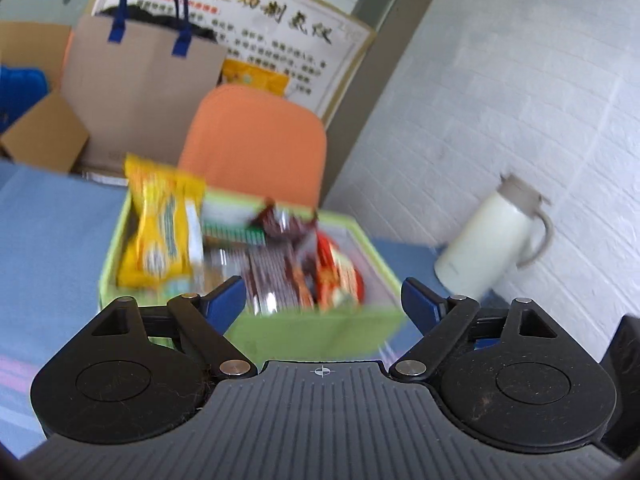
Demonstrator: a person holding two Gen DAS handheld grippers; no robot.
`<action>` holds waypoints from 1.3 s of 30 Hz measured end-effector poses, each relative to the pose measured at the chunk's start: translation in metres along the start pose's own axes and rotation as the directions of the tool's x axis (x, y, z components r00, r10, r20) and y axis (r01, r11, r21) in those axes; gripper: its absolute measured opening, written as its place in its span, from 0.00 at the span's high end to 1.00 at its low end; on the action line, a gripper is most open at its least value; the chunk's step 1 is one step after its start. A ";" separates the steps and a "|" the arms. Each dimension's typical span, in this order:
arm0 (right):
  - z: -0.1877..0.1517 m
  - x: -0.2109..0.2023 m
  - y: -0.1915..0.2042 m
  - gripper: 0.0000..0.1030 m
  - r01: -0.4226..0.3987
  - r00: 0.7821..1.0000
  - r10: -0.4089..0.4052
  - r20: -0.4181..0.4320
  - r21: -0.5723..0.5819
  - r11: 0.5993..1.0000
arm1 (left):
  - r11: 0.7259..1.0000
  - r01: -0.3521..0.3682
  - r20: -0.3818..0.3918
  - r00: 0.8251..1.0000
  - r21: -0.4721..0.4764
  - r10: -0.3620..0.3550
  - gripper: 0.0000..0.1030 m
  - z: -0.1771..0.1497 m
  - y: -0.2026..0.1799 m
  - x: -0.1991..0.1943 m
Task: Organize snacks
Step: 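Carry the pastry bag into the green box and open the left tool, then grasp the white-yellow chip bag with the left tool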
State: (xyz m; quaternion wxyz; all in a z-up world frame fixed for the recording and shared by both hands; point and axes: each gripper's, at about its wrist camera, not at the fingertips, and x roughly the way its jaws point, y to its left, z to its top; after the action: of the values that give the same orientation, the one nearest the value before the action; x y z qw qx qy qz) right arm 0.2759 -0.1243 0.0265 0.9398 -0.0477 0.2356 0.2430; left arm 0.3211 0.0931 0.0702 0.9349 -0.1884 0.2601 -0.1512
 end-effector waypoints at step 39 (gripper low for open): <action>-0.095 -0.050 0.101 0.11 -0.019 0.979 0.010 -0.202 -0.045 0.999 | 0.992 -0.066 -0.355 0.930 0.105 0.099 0.65 -0.143 -0.071 -0.017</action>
State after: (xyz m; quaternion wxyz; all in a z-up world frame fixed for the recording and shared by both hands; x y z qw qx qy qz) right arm 0.1494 -0.0766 -0.0319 0.9079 -0.0924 0.3242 0.2491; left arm 0.2161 -0.0019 -0.0052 0.8846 -0.1038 0.4272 -0.1554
